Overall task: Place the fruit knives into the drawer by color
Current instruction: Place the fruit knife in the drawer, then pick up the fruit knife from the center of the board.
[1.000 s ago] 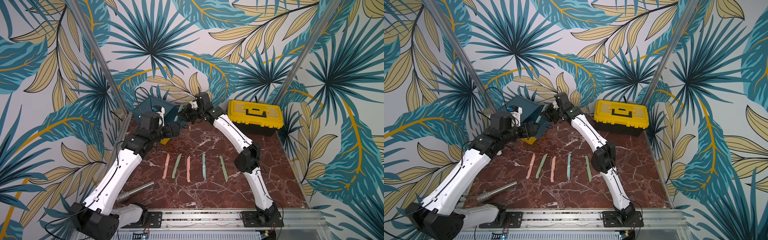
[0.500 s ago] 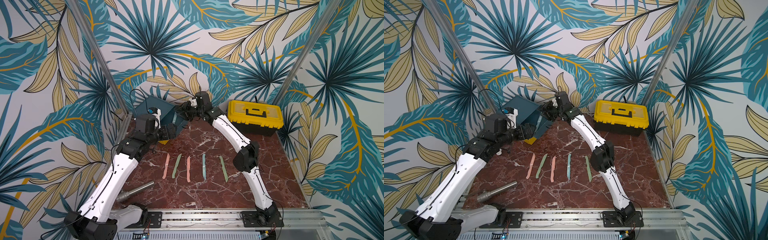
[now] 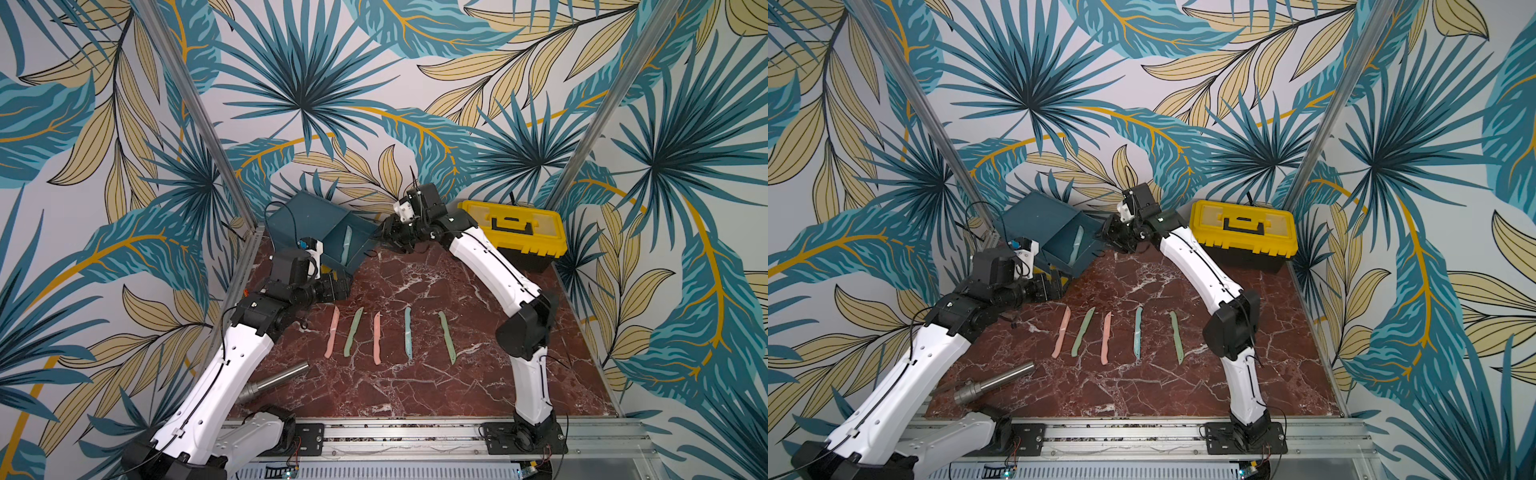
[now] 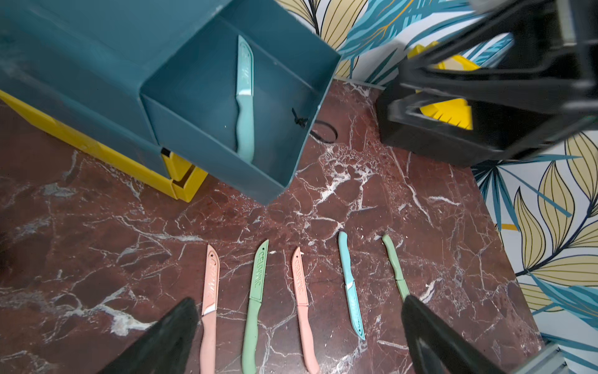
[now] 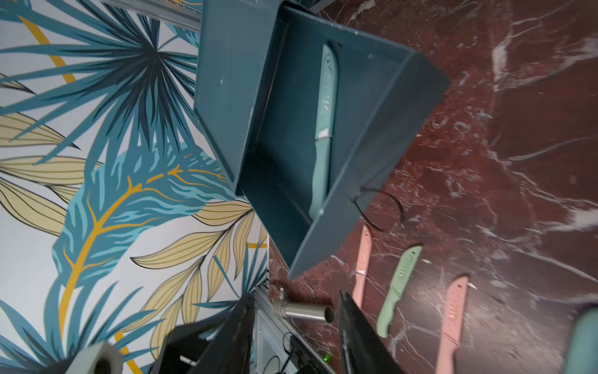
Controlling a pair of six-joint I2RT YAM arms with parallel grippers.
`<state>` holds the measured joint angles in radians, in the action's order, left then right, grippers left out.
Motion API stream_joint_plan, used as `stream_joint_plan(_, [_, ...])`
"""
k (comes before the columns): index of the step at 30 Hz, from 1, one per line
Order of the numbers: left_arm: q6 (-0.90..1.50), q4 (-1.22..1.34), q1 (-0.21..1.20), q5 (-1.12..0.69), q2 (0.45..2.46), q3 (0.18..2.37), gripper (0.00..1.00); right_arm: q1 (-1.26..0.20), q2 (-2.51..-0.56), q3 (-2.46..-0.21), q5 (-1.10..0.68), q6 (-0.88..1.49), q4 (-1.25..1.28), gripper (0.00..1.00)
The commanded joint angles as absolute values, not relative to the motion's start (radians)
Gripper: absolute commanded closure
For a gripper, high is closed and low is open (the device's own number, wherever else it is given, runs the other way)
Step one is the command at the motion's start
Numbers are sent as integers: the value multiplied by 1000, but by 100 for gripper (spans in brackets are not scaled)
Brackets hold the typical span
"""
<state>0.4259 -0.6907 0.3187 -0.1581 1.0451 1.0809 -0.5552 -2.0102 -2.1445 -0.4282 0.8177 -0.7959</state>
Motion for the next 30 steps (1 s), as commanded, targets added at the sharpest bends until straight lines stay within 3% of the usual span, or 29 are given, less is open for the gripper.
stream_joint_plan(1, [407, -662, 340, -222, 1013, 1019, 0, -557, -1894, -1933, -322, 664, -894, 56])
stream_joint_plan(7, [414, -605, 410, -302, 1065, 926, 0, -571, -1753, -1563, -294, 627, -861, 56])
stream_joint_plan(13, [476, -514, 434, -360, 1105, 842, 0, -613, -1738, -1373, -250, 631, -813, 54])
stream_joint_plan(19, [486, -491, 467, -367, 1129, 836, 0, -648, -1822, -1383, -205, 637, -790, 50])
stream_joint_plan(30, [457, -533, 471, -366, 1117, 856, 0, -667, -1980, -1506, -86, 622, -854, 56])
